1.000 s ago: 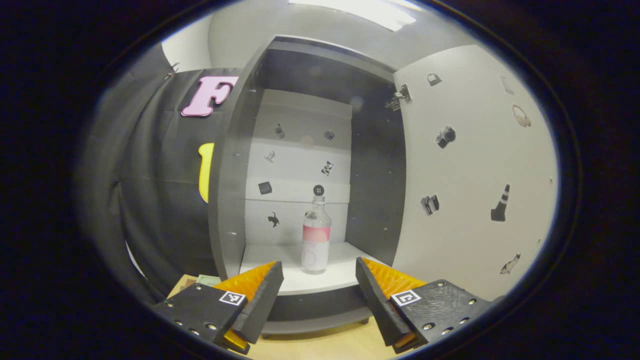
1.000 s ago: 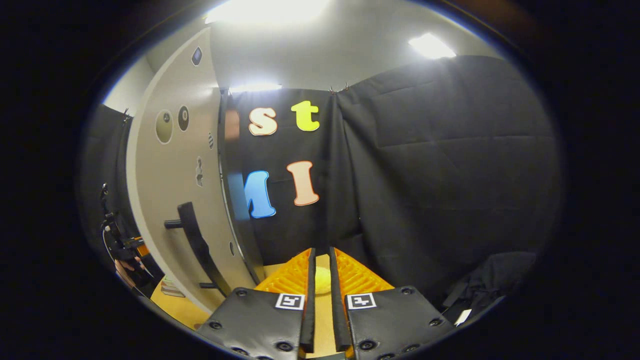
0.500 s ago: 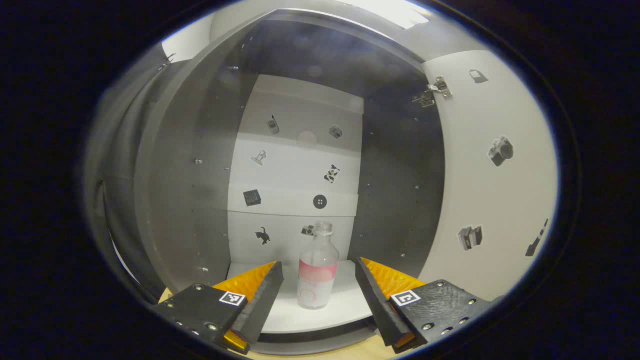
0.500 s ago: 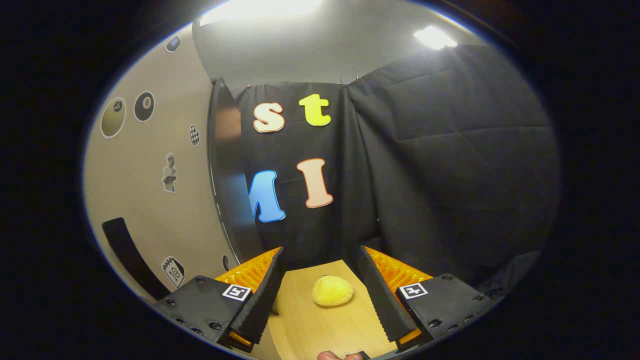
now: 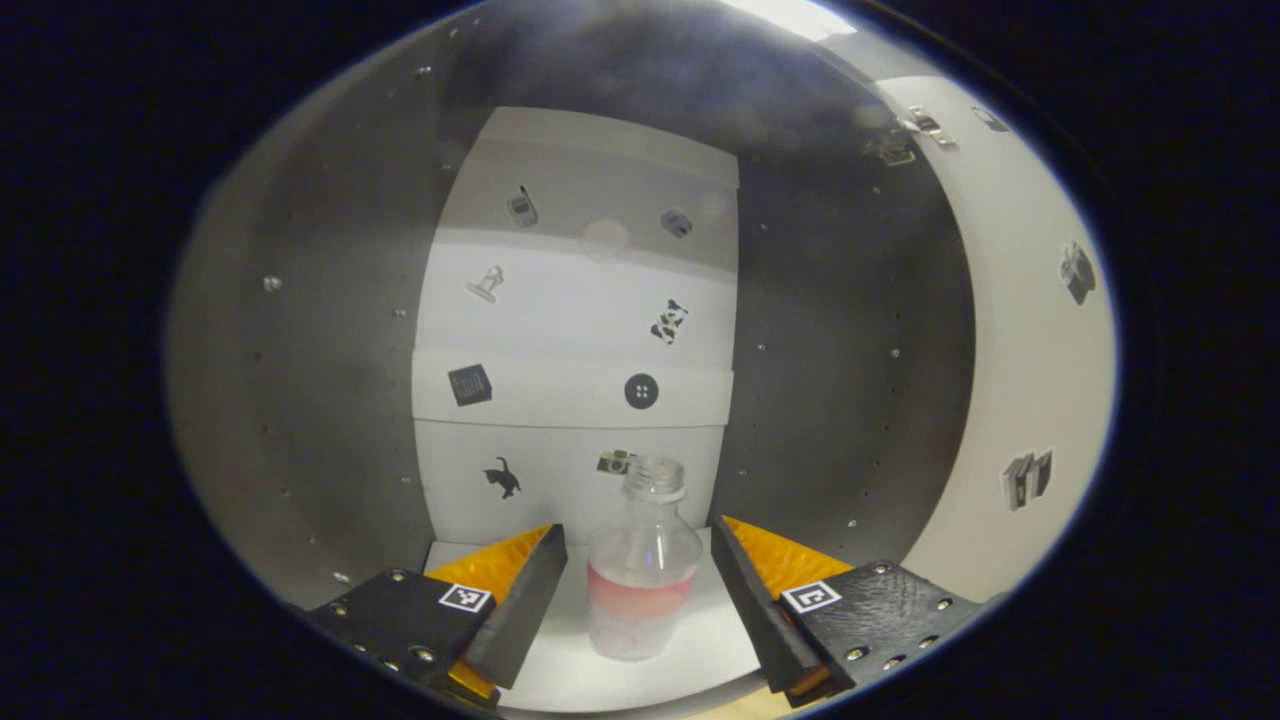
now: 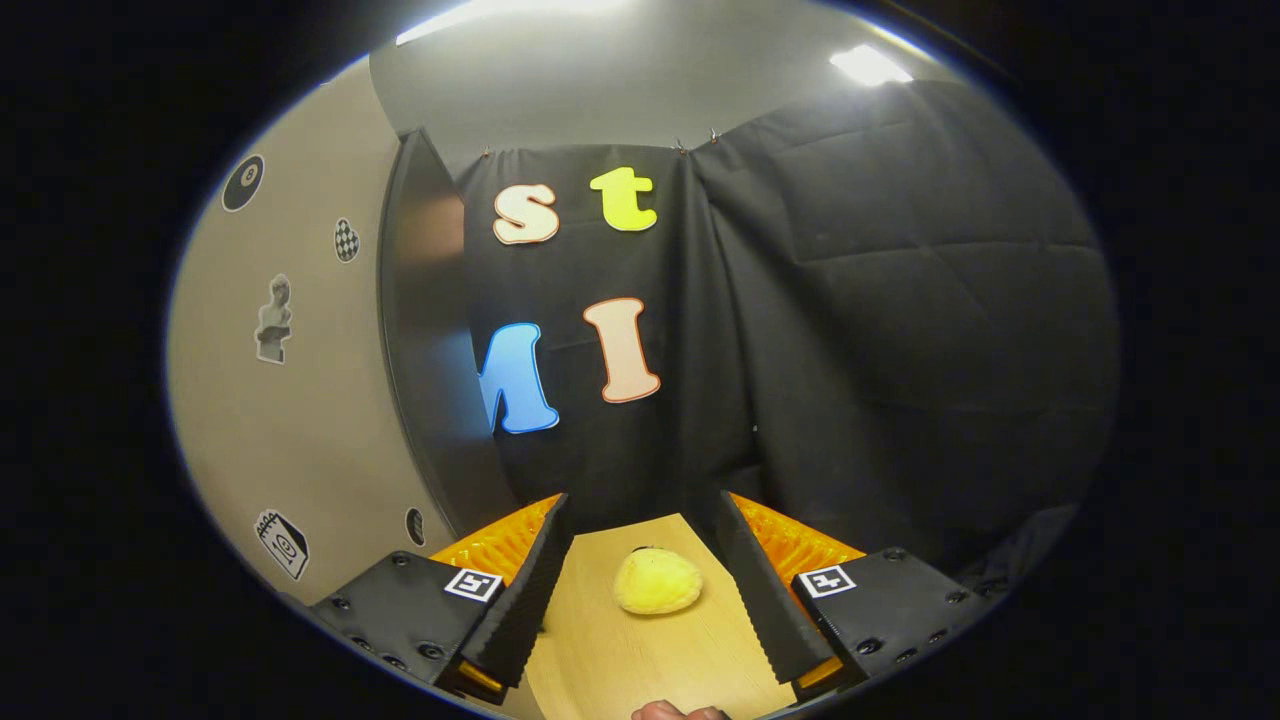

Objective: Open the cabinet door with the right hand, grasp the bottle in the cabinet with the left hand and place it on the coaster, then close the cabinet door with the right hand.

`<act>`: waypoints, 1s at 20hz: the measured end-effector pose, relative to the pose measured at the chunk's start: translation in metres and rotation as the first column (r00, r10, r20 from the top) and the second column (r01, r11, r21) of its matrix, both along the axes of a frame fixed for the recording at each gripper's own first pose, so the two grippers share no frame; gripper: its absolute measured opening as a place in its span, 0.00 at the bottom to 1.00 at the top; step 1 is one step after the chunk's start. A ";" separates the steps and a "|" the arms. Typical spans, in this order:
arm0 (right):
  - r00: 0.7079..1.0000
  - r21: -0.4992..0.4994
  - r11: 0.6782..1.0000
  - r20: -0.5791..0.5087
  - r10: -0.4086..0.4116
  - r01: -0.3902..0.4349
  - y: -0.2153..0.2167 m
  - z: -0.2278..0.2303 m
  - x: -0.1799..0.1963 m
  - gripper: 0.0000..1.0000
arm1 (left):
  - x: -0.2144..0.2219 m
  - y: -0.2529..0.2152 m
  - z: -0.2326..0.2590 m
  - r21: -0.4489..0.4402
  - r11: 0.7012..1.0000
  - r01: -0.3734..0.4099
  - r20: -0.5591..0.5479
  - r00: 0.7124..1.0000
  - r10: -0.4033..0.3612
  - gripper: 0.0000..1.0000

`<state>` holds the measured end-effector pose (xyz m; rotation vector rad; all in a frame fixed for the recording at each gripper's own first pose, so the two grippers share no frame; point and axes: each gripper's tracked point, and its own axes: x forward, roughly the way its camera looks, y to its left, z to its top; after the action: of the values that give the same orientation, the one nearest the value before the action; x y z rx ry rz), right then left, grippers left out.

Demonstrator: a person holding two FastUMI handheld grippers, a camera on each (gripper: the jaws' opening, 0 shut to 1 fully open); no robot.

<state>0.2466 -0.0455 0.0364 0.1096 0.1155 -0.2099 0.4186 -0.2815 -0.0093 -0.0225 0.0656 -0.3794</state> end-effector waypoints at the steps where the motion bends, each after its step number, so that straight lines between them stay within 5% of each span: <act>1: 1.000 -0.001 1.000 -0.007 -0.003 0.003 -0.002 -0.003 0.000 0.84 | 0.004 -0.001 -0.005 -0.004 1.000 -0.004 -0.009 1.000 0.004 0.89; 4: 1.000 0.010 1.000 -0.024 -0.007 0.008 -0.005 -0.014 0.004 0.92 | 0.019 -0.006 -0.021 -0.019 1.000 -0.014 -0.039 0.999 0.013 0.89; 8: 0.999 0.026 1.000 -0.053 -0.009 0.010 -0.011 -0.025 0.009 0.84 | 0.026 -0.006 -0.029 -0.040 0.999 -0.026 -0.057 0.998 0.023 0.89; 11: 0.999 0.026 1.000 -0.050 -0.004 0.005 -0.014 -0.023 0.016 0.92 | 0.027 -0.003 -0.028 -0.031 0.999 -0.029 -0.052 0.998 0.028 0.87; 12: 0.998 0.023 1.000 -0.055 0.000 0.002 -0.016 -0.025 0.019 0.85 | 0.028 -0.003 -0.027 -0.028 0.999 -0.032 -0.049 0.998 0.031 0.90; 15: 0.997 0.003 1.000 -0.079 0.009 -0.008 -0.018 -0.030 0.026 0.85 | 0.023 -0.002 -0.026 -0.029 0.999 -0.035 -0.046 0.998 0.034 0.74; 16: 0.997 0.003 1.000 -0.080 0.015 -0.015 -0.018 -0.031 0.029 0.92 | 0.021 -0.003 -0.025 -0.031 0.999 -0.027 -0.041 0.999 0.026 0.73; 17: 0.996 0.005 1.000 -0.082 0.024 -0.023 -0.016 -0.031 0.031 0.85 | 0.018 -0.004 -0.026 -0.031 0.999 -0.021 -0.041 0.999 0.020 0.75; 20: 0.996 0.005 0.999 -0.079 0.042 -0.042 -0.011 -0.029 0.032 0.92 | 0.009 -0.007 -0.023 -0.026 1.000 -0.004 -0.032 0.999 0.004 0.70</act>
<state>0.2784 -0.0569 0.0072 0.1021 0.1971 -0.1722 0.4278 -0.2888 -0.0325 -0.0546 0.0923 -0.3760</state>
